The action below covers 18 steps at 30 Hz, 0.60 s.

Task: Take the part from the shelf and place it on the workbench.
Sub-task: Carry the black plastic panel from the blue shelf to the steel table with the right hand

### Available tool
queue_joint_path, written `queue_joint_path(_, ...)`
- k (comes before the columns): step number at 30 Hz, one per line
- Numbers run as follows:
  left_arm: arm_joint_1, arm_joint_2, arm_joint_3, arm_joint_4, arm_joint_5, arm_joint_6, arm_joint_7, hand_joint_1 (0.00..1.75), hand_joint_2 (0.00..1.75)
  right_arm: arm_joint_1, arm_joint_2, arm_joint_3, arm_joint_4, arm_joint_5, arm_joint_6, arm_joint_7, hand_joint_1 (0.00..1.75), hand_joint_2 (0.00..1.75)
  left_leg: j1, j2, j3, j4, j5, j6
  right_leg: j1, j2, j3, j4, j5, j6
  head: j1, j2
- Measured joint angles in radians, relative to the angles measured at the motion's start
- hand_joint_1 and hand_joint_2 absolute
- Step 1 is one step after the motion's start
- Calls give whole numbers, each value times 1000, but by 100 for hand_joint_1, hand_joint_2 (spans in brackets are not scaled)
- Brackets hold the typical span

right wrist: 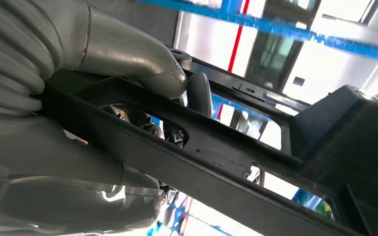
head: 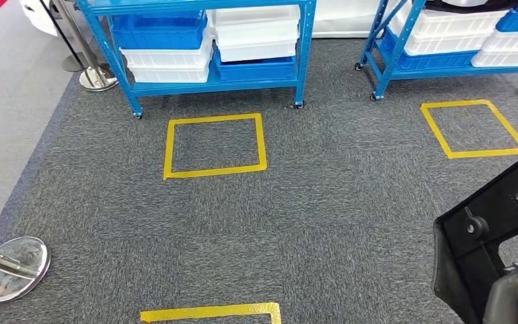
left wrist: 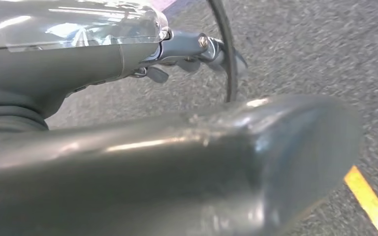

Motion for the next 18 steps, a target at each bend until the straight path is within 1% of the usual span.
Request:
queue_joint_path(2,-1,-1,0,2,-1,2,-2,0,0,28,0,10,-1,1,-16,-20,175,175,-2,17,0,-11,7,-1,-1,15,-5,-2,8,13,-1,0)
queue_joint_path(3,-1,-1,0,2,-2,3,-1,0,0,37,0,12,-1,-2,-18,-24,175,175,1,28,2,-19,14,0,0,8,-8,2,5,17,-1,0)
queue_joint_path(4,-1,-2,-1,2,-5,4,3,0,0,43,0,13,-2,-7,-19,-25,175,175,5,40,4,-29,21,2,2,-9,-16,18,-9,20,1,0)
queue_joint_path(5,0,-3,-3,2,-10,4,8,0,0,47,0,13,-3,-13,-17,-26,175,175,9,54,4,-37,28,4,3,-33,-31,53,-36,23,4,0)
queue_joint_path(6,1,-3,-4,2,-15,2,14,0,0,49,0,13,-3,-20,-15,-27,175,175,10,68,3,-40,32,5,1,-59,-53,106,-73,25,7,0)
queue_joint_path(7,4,-4,-5,2,-20,1,21,0,0,50,0,13,-3,-27,-11,-27,175,175,10,82,0,-41,33,7,-3,-74,-80,172,-111,30,9,0)
queue_joint_path(8,5,-4,-5,2,-24,-1,26,0,0,51,0,12,-3,-31,-8,-27,175,175,10,97,-2,-40,33,6,-6,-81,-102,229,-139,35,10,0)
queue_joint_path(9,6,-4,-6,2,-27,-2,29,0,0,53,0,12,-2,-33,-6,-27,175,175,10,111,-3,-39,33,4,-11,-85,-111,262,-149,40,10,0)
queue_joint_path(10,6,-4,-7,2,-31,-4,31,0,0,55,0,12,-2,-34,-3,-27,175,175,11,124,-4,-37,32,2,-15,-89,-102,260,-141,46,10,0)
queue_joint_path(11,5,-4,-8,2,-34,-6,31,0,0,56,0,12,-2,-35,1,-27,175,175,13,136,-4,-34,29,-2,-20,-97,-71,218,-116,50,10,0)
queue_joint_path(12,5,-4,-11,2,-35,-9,28,0,0,58,0,12,-2,-35,5,-27,175,175,14,146,-3,-28,25,-9,-23,-112,-27,148,-85,54,10,0)
queue_joint_path(13,5,-4,-14,2,-28,-10,18,0,0,60,0,12,-2,-35,10,-27,175,175,13,155,-2,-21,19,-16,-23,-133,12,83,-65,54,10,0)
queue_joint_path(14,6,-4,-17,2,-11,-9,0,0,0,63,0,12,-2,-38,15,-27,175,175,11,162,-2,-13,13,-23,-23,-148,40,34,-53,51,9,0)
queue_joint_path(15,6,-4,-21,2,12,-6,-22,0,0,68,0,12,-2,-41,19,-27,175,175,9,169,-2,-7,9,-30,-21,-158,52,9,-51,45,7,0)
queue_joint_path(16,6,-4,-25,2,38,-2,-45,0,0,73,0,12,-2,-45,21,-27,175,175,6,176,-1,-3,7,-36,-17,-156,49,6,-54,38,6,0)
queue_joint_path(17,6,-4,-29,2,66,3,-67,0,0,79,0,11,-3,-50,23,-28,175,175,6,183,1,-2,6,-40,-17,-145,45,5,-51,30,3,0)
queue_joint_path(18,5,-4,-33,2,101,8,-94,0,0,85,0,11,-3,-56,23,-30,175,175,9,182,2,0,2,-45,-17,-136,43,4,-49,24,3,0)
